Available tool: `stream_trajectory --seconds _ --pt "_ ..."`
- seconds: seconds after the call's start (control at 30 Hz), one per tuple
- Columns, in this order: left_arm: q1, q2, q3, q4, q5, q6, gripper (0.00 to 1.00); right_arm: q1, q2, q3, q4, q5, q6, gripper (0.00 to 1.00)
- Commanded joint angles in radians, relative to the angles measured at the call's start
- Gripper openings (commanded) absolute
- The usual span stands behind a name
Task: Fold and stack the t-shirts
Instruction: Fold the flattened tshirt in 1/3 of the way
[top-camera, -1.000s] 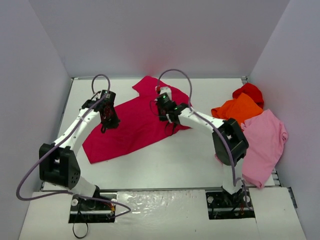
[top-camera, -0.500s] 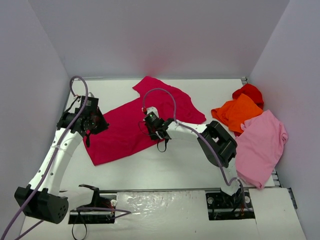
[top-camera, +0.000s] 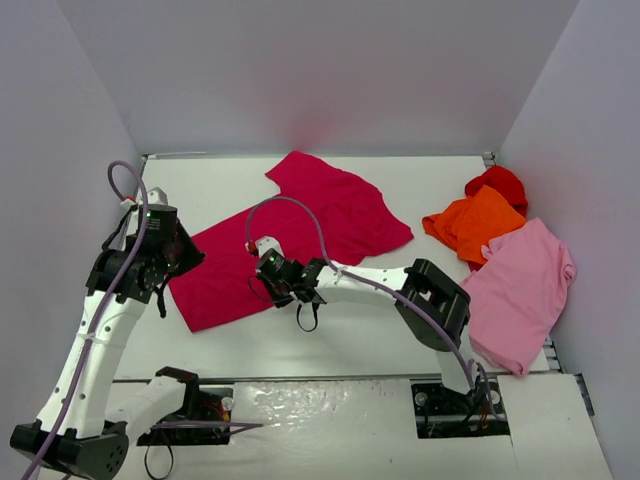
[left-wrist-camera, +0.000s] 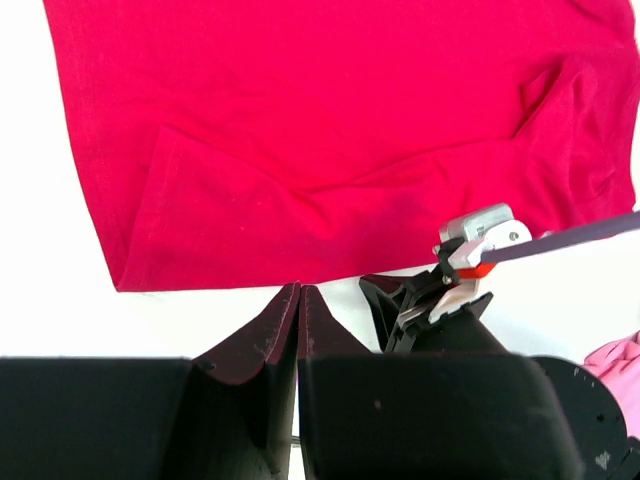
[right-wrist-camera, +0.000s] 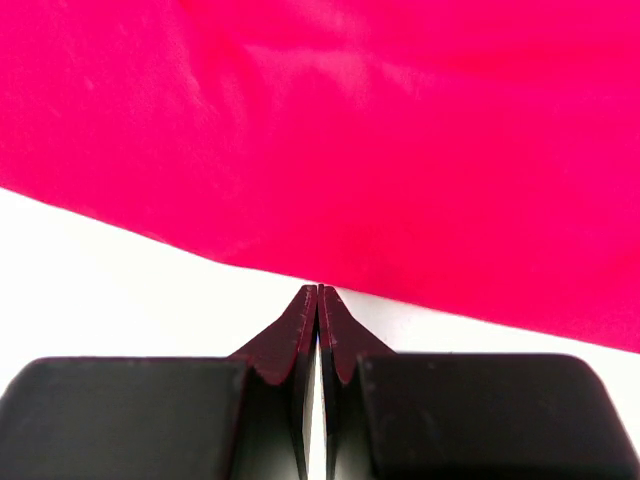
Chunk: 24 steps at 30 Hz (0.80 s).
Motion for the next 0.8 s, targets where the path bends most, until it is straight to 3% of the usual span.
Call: stream_trajectory --seconds 0.0,0.2,0.4,0.77 --pt "0.001 0.019 0.066 -0.012 -0.030 0.005 0.00 -0.068 -0.046 0.050 -0.022 0.146 -0.035 0.00" --pt "0.002 0.045 0.014 0.012 0.047 0.014 0.00 -0.331 -0.086 0.033 0.007 0.090 -0.072 0.00" --pt "0.002 0.028 -0.040 0.021 0.062 0.008 0.00 -0.520 -0.003 0.166 -0.027 0.063 -0.128 0.00" --pt "0.000 0.084 -0.162 0.091 0.251 -0.005 0.00 -0.613 0.269 0.453 -0.083 0.093 -0.238 0.00"
